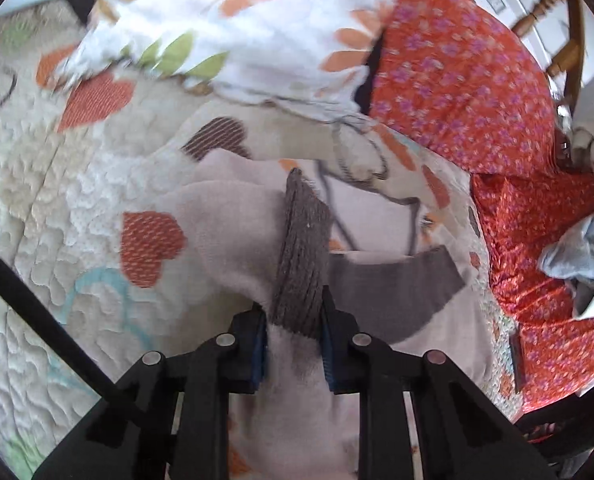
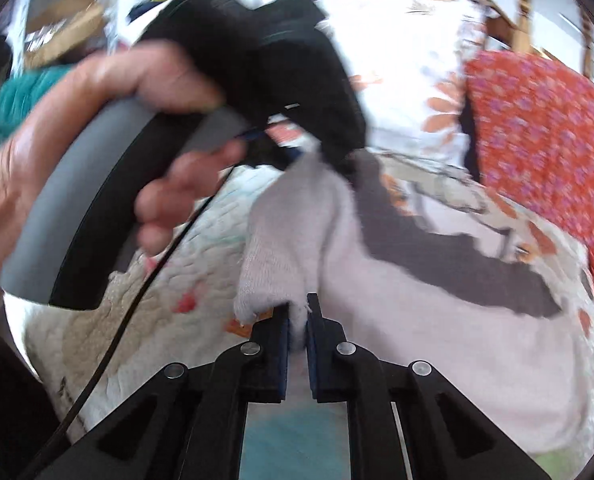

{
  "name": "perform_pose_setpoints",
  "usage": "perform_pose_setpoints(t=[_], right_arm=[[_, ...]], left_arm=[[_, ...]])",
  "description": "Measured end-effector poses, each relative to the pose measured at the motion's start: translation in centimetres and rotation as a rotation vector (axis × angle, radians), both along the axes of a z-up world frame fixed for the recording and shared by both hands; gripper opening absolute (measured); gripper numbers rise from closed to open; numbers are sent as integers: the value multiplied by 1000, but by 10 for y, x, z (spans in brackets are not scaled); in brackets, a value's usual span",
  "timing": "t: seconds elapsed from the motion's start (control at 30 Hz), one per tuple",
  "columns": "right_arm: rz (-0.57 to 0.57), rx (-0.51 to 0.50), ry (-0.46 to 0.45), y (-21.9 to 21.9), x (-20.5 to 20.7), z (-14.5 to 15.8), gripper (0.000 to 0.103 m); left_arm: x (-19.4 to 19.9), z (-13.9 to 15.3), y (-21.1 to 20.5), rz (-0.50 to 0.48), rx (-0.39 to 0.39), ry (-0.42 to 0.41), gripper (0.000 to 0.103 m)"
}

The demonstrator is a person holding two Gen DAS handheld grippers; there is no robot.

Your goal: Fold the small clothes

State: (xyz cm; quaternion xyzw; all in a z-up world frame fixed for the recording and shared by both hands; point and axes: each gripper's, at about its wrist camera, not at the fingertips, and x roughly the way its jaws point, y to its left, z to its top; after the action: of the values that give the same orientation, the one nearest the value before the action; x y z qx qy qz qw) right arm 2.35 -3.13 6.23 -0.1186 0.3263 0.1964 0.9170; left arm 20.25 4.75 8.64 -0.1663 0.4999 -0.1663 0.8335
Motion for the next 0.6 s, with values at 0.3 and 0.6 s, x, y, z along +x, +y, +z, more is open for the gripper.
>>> perform_pose_setpoints(t=[0.3, 0.6], right_arm=[[-315, 151, 10, -176, -17, 57, 8], [-627, 234, 239, -306, -38, 11, 20]], left_arm=[[4, 68, -208, -279, 76, -88, 23], [-48, 92, -235, -260, -3, -125, 63]])
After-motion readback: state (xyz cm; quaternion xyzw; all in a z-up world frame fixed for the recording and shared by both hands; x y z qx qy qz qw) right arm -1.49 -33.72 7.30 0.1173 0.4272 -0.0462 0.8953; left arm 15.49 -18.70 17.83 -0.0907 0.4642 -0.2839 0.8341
